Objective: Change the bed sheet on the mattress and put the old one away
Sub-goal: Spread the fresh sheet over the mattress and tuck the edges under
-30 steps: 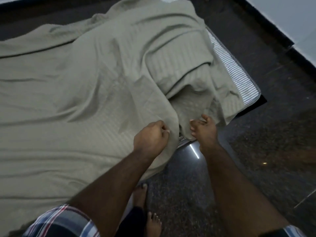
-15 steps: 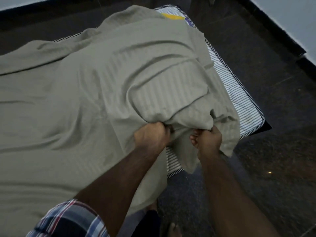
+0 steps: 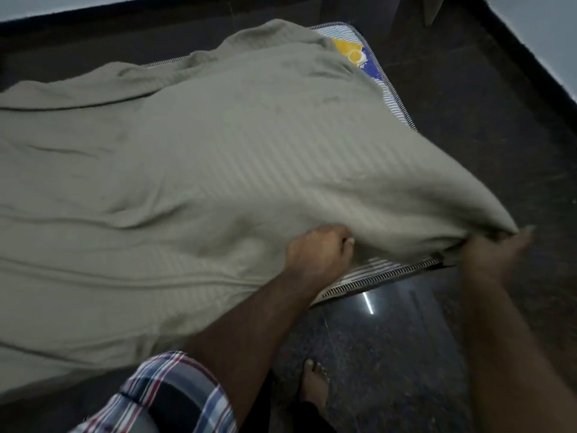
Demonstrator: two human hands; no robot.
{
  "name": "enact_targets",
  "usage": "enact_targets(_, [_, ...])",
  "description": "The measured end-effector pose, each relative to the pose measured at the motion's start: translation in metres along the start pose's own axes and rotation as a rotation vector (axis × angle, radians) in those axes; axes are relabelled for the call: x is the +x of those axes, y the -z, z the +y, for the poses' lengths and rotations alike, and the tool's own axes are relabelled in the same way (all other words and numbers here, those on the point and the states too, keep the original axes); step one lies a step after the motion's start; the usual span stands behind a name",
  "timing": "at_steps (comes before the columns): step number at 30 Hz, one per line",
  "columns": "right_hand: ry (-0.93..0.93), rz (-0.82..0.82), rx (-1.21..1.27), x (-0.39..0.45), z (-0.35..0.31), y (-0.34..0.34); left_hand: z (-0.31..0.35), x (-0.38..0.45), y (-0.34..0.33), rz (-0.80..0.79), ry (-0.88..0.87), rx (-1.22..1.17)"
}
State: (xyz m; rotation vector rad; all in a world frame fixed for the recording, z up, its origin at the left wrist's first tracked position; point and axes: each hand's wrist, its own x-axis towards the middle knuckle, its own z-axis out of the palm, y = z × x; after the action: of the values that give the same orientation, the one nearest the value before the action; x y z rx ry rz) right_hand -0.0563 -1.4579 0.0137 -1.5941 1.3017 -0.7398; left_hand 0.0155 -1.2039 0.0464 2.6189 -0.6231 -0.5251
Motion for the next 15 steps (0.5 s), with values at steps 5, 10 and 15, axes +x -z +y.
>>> enact_targets(5, [-0.142,-0.592,-0.064,-0.126,0.055,-0.068,-0.059,-0.022,-0.021,-0.176,0.226,0.033])
enact_targets(10, [-0.175,-0.649,-0.400,-0.169,0.085,-0.092,-0.127,-0.066,-0.052,-0.334,0.371,0.121])
enact_targets(15, [-0.462,-0.550,0.020,-0.156,0.097,-0.102,-0.165,-0.106,-0.091,-0.315,0.382,0.131])
